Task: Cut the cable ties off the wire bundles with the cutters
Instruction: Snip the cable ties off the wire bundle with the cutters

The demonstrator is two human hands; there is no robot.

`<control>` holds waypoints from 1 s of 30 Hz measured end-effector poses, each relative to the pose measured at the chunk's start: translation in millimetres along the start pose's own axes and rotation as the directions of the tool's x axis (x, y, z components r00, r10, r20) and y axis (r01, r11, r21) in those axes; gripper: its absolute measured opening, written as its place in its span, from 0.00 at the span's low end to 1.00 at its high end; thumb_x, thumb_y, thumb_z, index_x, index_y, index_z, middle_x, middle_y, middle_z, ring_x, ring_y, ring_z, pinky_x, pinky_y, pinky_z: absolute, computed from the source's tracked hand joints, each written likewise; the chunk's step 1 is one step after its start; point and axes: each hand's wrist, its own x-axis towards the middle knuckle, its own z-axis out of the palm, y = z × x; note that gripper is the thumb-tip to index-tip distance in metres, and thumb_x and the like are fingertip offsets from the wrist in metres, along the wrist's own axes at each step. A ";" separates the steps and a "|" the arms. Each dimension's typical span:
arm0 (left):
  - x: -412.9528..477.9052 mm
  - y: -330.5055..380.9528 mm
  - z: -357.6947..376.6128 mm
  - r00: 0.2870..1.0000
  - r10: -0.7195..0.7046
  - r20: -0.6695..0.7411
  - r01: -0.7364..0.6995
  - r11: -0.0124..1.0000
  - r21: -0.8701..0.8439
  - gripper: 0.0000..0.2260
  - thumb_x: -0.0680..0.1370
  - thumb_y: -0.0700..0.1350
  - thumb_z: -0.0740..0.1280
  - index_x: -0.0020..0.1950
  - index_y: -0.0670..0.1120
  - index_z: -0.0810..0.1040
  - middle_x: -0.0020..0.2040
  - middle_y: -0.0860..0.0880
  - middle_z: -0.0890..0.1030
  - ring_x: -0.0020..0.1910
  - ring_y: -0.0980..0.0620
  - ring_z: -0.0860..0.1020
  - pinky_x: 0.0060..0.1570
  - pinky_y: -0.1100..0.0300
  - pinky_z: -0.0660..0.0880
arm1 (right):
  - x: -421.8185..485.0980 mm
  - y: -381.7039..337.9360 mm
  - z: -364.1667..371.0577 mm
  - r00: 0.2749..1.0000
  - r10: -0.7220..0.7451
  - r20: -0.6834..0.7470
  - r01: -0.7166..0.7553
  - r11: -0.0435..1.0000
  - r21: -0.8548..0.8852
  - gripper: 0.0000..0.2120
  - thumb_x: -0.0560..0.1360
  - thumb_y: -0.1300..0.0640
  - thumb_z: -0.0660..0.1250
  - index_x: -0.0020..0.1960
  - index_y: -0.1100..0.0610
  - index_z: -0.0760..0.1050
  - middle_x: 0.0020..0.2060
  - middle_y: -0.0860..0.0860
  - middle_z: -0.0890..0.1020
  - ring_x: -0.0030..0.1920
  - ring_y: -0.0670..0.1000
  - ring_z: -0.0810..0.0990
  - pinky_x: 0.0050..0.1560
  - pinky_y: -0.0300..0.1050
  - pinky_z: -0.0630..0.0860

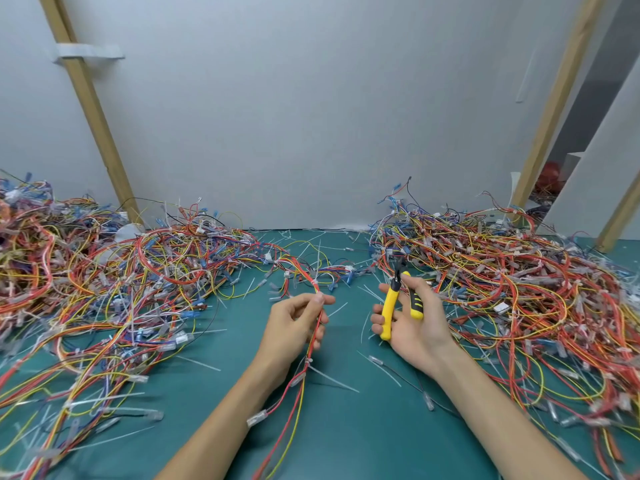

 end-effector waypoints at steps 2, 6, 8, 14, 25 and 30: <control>1.2 -2.6 -0.9 1.000 -0.008 0.001 0.008 1.000 0.010 0.11 0.82 0.44 0.62 0.50 0.40 0.82 0.31 0.51 0.74 0.23 0.56 0.69 0.21 0.64 0.67 | 2.5 -0.1 -0.1 0.999 -0.045 -0.007 0.045 0.999 -0.019 0.26 0.70 0.44 0.68 0.61 0.59 0.73 0.35 0.57 0.73 0.32 0.54 0.70 0.35 0.46 0.67; 3.1 -7.1 -3.0 1.000 0.003 0.011 -0.004 0.999 0.035 0.11 0.82 0.44 0.62 0.48 0.42 0.82 0.31 0.51 0.75 0.23 0.55 0.69 0.21 0.64 0.67 | 5.3 2.7 0.1 0.997 -0.072 -0.030 0.068 0.990 -0.122 0.24 0.78 0.41 0.61 0.65 0.57 0.71 0.38 0.60 0.80 0.33 0.53 0.76 0.34 0.45 0.76; 3.9 -8.6 -5.0 1.000 0.012 0.013 -0.013 0.996 0.088 0.11 0.82 0.45 0.63 0.47 0.43 0.82 0.31 0.51 0.75 0.23 0.55 0.69 0.21 0.64 0.67 | 4.8 5.4 1.2 0.998 -0.060 -0.025 0.055 0.982 -0.179 0.26 0.78 0.39 0.59 0.65 0.57 0.71 0.41 0.58 0.83 0.33 0.52 0.77 0.30 0.42 0.76; 5.8 -12.4 -5.4 0.999 0.037 0.010 -0.038 0.974 0.225 0.11 0.82 0.45 0.61 0.47 0.46 0.82 0.31 0.51 0.73 0.22 0.54 0.66 0.21 0.65 0.63 | 5.0 7.6 -0.8 0.999 -0.053 0.004 0.053 0.987 -0.149 0.27 0.77 0.39 0.62 0.69 0.54 0.70 0.41 0.56 0.82 0.32 0.51 0.73 0.30 0.43 0.73; 8.8 -9.2 -5.2 1.000 -0.014 -0.019 0.016 0.995 0.101 0.07 0.82 0.43 0.61 0.54 0.42 0.76 0.28 0.51 0.69 0.19 0.58 0.61 0.19 0.69 0.58 | 10.1 6.6 -14.1 0.991 -0.027 0.129 0.048 0.986 -0.157 0.33 0.79 0.38 0.53 0.51 0.65 0.84 0.38 0.60 0.80 0.30 0.54 0.75 0.30 0.42 0.74; 8.5 -11.6 -5.4 1.000 0.009 0.021 -0.012 0.988 0.157 0.07 0.83 0.44 0.60 0.55 0.43 0.75 0.30 0.50 0.72 0.21 0.55 0.63 0.20 0.67 0.59 | 13.2 4.8 -17.0 0.988 -0.005 0.156 0.032 0.984 -0.173 0.30 0.79 0.40 0.54 0.49 0.65 0.84 0.38 0.59 0.80 0.30 0.54 0.76 0.29 0.41 0.74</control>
